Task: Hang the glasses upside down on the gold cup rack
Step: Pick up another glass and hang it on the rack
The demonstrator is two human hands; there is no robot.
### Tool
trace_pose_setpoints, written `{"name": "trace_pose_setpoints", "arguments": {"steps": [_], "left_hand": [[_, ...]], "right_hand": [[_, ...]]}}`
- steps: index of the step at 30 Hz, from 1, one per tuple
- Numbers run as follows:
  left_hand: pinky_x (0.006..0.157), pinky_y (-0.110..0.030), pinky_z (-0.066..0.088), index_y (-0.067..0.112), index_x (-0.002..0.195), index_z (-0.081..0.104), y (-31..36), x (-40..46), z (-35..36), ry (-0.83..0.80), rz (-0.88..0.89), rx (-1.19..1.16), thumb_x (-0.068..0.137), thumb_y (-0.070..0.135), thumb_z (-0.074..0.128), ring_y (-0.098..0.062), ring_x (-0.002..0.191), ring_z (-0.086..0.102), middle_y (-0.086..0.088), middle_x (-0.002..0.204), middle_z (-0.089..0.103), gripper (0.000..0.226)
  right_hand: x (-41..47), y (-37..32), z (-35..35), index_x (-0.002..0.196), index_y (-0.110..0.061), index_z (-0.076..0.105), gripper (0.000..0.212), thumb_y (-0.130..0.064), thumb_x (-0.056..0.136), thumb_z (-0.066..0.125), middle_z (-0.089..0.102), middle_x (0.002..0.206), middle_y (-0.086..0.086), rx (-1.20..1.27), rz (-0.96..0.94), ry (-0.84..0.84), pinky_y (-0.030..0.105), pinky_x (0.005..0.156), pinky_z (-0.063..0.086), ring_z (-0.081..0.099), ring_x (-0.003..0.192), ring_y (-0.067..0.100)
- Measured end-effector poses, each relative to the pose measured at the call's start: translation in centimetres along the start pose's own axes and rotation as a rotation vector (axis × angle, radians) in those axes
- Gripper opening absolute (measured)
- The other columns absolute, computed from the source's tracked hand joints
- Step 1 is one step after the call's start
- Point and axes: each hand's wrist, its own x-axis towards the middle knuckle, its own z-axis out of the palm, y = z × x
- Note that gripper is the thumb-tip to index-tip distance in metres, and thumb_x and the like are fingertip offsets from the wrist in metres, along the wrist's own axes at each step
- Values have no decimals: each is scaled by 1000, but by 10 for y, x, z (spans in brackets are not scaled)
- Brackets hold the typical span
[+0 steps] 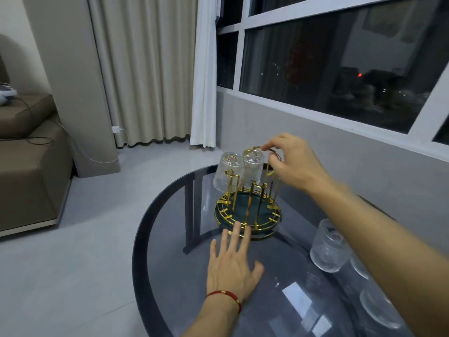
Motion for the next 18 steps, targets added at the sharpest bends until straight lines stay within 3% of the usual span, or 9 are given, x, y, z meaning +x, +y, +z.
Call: {"name": "trace_pose_setpoints", "arguments": {"steps": [7,12,16,18], "left_hand": [[123,-50,19,32,159,22,2,1,-17,40,-11,38,95,51,49,-23,156,10,3,171,13,72],[120,-48,28,28,156,34,62,-15,-19,40,147,-110,90,45,60,-22,153,20,1,166,30,73],[119,-47,31,23,155,36,89,-21,-20,23,243,-226,89,38,67,-22,150,28,-2,163,35,75],[121,-39,27,20,156,35,103,-24,-19,8,255,-286,88,37,70,-21,149,27,-2,162,35,78]], "right_hand": [[-144,20,-20,101,-14,81,26,-1,90,62,77,106,-2,132,271,202,30,93,52,69,97,16],[-244,38,-32,95,-16,79,24,2,88,65,75,98,-5,104,381,259,29,86,52,67,92,14],[-265,52,-42,98,-16,78,22,-1,90,64,74,101,-4,127,477,319,32,88,52,66,96,15],[-273,56,-49,99,-15,78,23,-2,90,61,73,104,-2,170,545,352,38,90,55,67,97,18]]}}
